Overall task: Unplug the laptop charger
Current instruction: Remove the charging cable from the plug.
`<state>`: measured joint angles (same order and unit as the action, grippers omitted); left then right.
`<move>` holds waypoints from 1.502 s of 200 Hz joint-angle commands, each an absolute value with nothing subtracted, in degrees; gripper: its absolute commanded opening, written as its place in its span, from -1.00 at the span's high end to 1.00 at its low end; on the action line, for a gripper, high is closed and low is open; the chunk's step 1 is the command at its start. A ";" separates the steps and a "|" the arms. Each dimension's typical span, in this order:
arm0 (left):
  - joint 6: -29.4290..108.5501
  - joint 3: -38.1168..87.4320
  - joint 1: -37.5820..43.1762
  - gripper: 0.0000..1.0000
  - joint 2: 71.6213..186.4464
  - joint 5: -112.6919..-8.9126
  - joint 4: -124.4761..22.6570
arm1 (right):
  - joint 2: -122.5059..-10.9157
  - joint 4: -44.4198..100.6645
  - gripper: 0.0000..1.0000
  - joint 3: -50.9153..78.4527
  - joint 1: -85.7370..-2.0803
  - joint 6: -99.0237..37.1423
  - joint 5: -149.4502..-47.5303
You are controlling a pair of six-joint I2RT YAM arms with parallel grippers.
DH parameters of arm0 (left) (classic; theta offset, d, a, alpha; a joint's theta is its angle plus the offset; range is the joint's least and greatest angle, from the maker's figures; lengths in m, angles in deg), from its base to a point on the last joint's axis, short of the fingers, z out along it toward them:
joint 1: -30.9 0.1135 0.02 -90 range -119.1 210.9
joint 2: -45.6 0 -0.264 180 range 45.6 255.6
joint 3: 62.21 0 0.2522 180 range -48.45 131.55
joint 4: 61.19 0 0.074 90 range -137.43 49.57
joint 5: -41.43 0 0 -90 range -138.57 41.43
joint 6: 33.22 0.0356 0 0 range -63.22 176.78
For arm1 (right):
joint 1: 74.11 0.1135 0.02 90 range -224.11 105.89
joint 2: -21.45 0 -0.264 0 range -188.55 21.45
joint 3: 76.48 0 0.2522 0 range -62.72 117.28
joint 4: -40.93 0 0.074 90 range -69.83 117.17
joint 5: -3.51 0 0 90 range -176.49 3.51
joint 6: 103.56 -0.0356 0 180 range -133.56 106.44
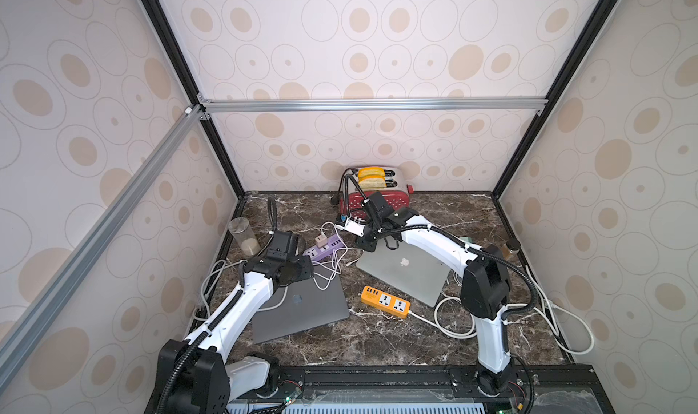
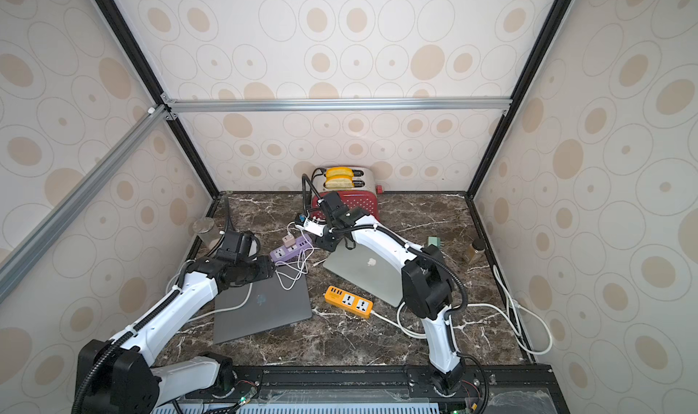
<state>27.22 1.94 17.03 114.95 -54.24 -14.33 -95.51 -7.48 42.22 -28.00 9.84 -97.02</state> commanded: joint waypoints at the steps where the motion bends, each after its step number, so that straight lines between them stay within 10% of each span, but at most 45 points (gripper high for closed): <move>1: 30.25 6.71 17.52 -0.13 117.45 -51.65 -12.60 | -94.52 -6.36 0.04 43.17 -26.85 5.30 -97.66; 300: 17.47 14.32 26.10 0.11 145.60 -69.75 -44.01 | -113.28 12.24 0.08 53.72 -23.16 -6.24 -93.70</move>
<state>18.37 13.46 26.08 145.06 -69.02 -42.74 -111.80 11.01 54.31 -23.63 -5.59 -94.26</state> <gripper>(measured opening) 0.445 0.459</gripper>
